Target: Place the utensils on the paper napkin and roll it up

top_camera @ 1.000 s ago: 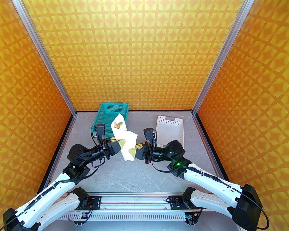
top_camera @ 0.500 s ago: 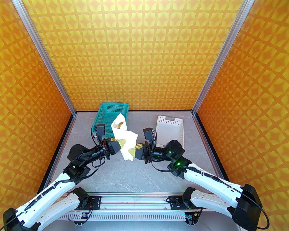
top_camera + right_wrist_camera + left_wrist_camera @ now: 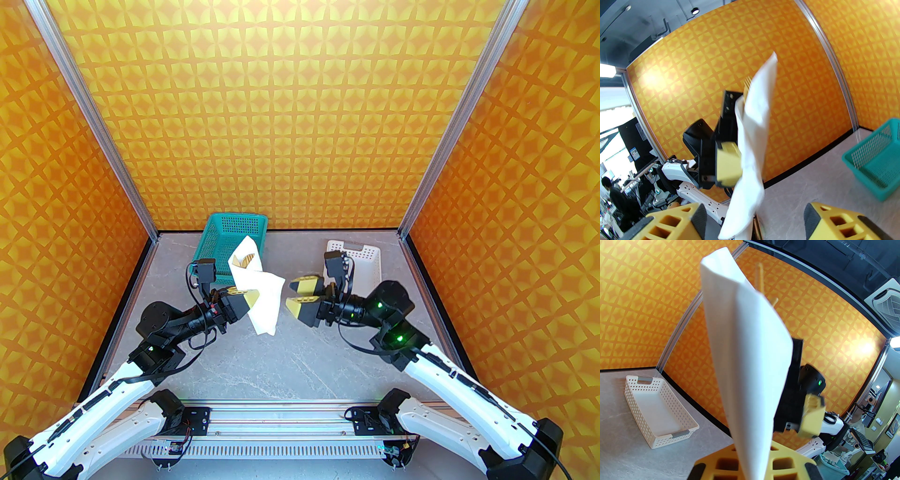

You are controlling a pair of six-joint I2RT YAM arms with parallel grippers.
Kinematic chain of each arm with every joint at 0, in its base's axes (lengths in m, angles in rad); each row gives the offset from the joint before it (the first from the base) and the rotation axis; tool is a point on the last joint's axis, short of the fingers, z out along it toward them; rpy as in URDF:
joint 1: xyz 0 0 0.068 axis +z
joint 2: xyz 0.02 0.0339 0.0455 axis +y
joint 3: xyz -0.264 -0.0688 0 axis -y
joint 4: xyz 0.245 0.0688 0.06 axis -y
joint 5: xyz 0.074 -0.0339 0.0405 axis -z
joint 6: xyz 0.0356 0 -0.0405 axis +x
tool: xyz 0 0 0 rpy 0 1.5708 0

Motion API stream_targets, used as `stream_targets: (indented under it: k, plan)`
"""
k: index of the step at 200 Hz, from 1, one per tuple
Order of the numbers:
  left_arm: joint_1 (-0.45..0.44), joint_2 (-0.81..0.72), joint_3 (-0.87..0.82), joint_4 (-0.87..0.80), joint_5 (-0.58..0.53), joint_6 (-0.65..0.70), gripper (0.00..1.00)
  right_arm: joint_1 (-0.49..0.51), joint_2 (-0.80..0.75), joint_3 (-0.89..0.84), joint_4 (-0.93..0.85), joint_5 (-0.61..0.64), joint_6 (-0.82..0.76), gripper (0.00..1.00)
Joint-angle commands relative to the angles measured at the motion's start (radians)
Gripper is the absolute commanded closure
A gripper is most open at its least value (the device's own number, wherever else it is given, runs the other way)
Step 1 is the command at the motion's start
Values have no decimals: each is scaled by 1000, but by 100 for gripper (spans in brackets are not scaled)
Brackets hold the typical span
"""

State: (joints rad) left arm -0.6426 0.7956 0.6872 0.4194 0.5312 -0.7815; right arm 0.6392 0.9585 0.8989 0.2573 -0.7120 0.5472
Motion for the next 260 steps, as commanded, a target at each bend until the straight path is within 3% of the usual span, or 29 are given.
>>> stream_targets:
  k: [1, 23, 53, 131, 220, 260]
  plan:
    - [-6, -16, -4, -11, -8, 17, 100, -1, 49, 69, -15, -48, -37, 27]
    - [-6, -15, -2, -13, -8, 19, 100, -1, 94, 95, 49, -75, -7, 28]
    - [-6, -16, 0, -20, -9, 22, 100, 1, 133, 123, 71, -91, 4, 40]
    - [-7, -22, 10, -57, -8, 39, 100, -4, 131, 197, -86, -57, -80, 100]
    - [-7, -33, 11, -53, -9, 45, 100, -102, 131, 211, -143, -47, -75, 100]
    - [-6, -35, 13, -74, -10, 66, 100, -112, 88, 231, -228, -6, -113, 70]
